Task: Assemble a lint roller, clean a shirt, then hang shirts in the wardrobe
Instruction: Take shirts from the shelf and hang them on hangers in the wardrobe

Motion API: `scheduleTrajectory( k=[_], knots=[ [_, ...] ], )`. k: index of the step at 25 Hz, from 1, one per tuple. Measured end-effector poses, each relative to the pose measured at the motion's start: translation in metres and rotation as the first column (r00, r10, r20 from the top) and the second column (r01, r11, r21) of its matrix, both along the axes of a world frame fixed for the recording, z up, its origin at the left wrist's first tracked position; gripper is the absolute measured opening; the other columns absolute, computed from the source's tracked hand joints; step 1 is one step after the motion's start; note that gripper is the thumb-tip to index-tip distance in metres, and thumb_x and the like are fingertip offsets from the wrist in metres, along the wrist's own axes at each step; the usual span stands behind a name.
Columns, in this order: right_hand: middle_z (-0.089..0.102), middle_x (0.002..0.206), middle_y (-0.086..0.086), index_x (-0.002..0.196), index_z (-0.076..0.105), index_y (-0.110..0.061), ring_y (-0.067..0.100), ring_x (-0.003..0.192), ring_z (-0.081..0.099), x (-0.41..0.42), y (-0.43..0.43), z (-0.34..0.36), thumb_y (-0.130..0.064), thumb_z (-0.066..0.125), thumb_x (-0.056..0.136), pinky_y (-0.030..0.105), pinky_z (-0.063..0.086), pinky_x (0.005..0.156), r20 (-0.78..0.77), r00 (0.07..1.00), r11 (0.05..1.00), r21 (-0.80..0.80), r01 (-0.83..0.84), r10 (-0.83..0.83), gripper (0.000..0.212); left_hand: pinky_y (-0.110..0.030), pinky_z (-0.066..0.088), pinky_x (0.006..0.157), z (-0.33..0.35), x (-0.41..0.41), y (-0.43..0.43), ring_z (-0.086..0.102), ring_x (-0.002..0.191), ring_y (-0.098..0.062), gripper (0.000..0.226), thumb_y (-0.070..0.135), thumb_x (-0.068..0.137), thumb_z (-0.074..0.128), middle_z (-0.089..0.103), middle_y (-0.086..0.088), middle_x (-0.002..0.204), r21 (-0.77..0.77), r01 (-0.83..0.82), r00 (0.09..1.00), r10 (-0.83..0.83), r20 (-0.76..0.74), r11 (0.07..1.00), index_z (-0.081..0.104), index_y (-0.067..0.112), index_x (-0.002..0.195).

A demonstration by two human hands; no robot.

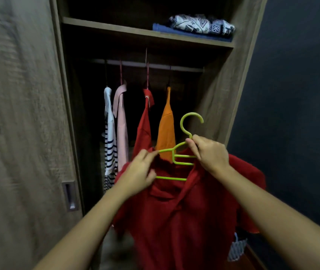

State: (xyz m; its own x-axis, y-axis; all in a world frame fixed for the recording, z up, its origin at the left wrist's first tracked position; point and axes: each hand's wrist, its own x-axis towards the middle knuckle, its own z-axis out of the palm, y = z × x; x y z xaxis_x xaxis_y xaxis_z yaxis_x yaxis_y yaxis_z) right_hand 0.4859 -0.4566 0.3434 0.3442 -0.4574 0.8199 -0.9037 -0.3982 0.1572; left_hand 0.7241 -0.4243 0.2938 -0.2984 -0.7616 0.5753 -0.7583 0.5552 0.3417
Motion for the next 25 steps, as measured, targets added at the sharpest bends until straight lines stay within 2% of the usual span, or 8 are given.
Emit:
scheduleTrajectory(
  k=[2,4,8,11,15,18,22,25],
  knots=[
    [0.065,0.071,-0.001,0.076,0.049,-0.018,0.023,0.065,0.066,-0.001,0.003,0.001,-0.048,0.028,0.094,0.026,0.039,0.043,0.103,0.994,0.994,0.099,-0.034,0.024,0.041,-0.04,0.037,0.096,0.002,0.004,0.002,0.041,0.122,-0.018,0.066,0.058,0.082,0.041,0.047,0.002,0.132,-0.061,-0.062,0.996,0.065,0.061,0.996,0.034,0.029,0.14],
    [0.06,0.068,-0.002,0.074,0.047,-0.019,0.021,0.066,0.063,-0.006,0.008,0.005,-0.046,0.03,0.094,0.02,0.026,0.042,0.159,0.986,0.988,0.132,-0.074,0.053,0.038,-0.043,0.037,0.094,0.007,0.026,-0.006,0.042,0.123,-0.021,0.065,0.064,0.084,0.044,0.048,0.001,0.134,-0.063,-0.242,0.97,0.24,-0.031,0.968,0.038,0.029,0.138],
    [0.061,0.069,-0.002,0.075,0.048,-0.017,0.022,0.068,0.065,0.007,0.014,0.008,-0.055,0.019,0.093,0.025,0.034,0.047,0.116,0.987,0.982,0.14,-0.129,0.113,0.051,-0.031,0.049,0.075,0.013,0.038,-0.011,0.066,0.095,-0.017,0.067,0.078,0.078,0.033,0.07,0.005,0.098,0.074,0.019,0.998,-0.015,-0.055,0.997,0.06,0.026,0.111],
    [0.063,0.074,-0.001,0.078,0.049,-0.017,0.022,0.072,0.066,0.02,0.013,0.008,-0.061,0.012,0.091,0.029,0.037,0.049,0.042,0.988,0.979,0.137,-0.154,0.149,0.059,-0.031,0.048,0.075,0.022,0.029,-0.004,0.065,0.096,-0.016,0.06,0.067,0.078,0.033,0.071,0.004,0.102,-0.004,0.046,0.999,-0.046,0.006,0.999,0.062,0.025,0.11],
    [0.065,0.085,-0.003,0.088,0.05,-0.021,0.021,0.084,0.064,0.022,0.01,0.014,-0.062,0.02,0.088,0.034,0.045,0.06,0.124,0.983,0.957,0.24,-0.161,0.134,0.051,-0.034,0.046,0.065,0.034,0.027,-0.001,0.065,0.091,-0.031,0.049,0.059,0.08,0.038,0.07,-0.005,0.096,-0.221,-0.327,0.93,0.354,0.097,0.919,0.059,0.022,0.105],
    [0.063,0.082,-0.008,0.088,0.053,-0.024,0.02,0.085,0.062,0.005,0.004,0.009,-0.061,0.025,0.088,0.034,0.044,0.065,0.252,0.96,0.922,0.332,-0.2,0.118,0.046,-0.037,0.046,0.067,0.04,0.034,-0.002,0.064,0.092,-0.036,0.036,0.048,0.083,0.057,0.068,-0.012,0.095,-0.177,-0.519,0.838,0.539,0.088,0.836,0.058,0.02,0.106],
    [0.067,0.098,-0.012,0.104,0.058,-0.036,0.01,0.095,0.063,-0.023,-0.006,-0.001,-0.065,0.03,0.087,0.038,0.049,0.08,0.326,0.922,0.749,0.554,-0.364,0.207,0.044,-0.033,0.05,0.068,0.042,0.07,-0.009,0.065,0.078,-0.015,0.033,0.059,0.069,0.065,0.071,0.004,0.078,0.071,-0.25,0.951,0.259,-0.171,0.966,0.069,0.035,0.091],
    [0.067,0.106,-0.006,0.113,0.06,-0.034,0.009,0.099,0.063,-0.031,-0.003,-0.005,-0.051,0.042,0.091,0.026,0.049,0.085,0.42,0.89,0.577,0.688,-0.439,0.177,0.033,-0.019,0.05,0.072,0.049,0.08,-0.005,0.062,0.075,0.005,0.012,0.041,0.074,0.071,0.073,0.019,0.08,0.147,0.058,0.944,-0.006,-0.329,0.987,0.071,0.036,0.085]
  ],
)
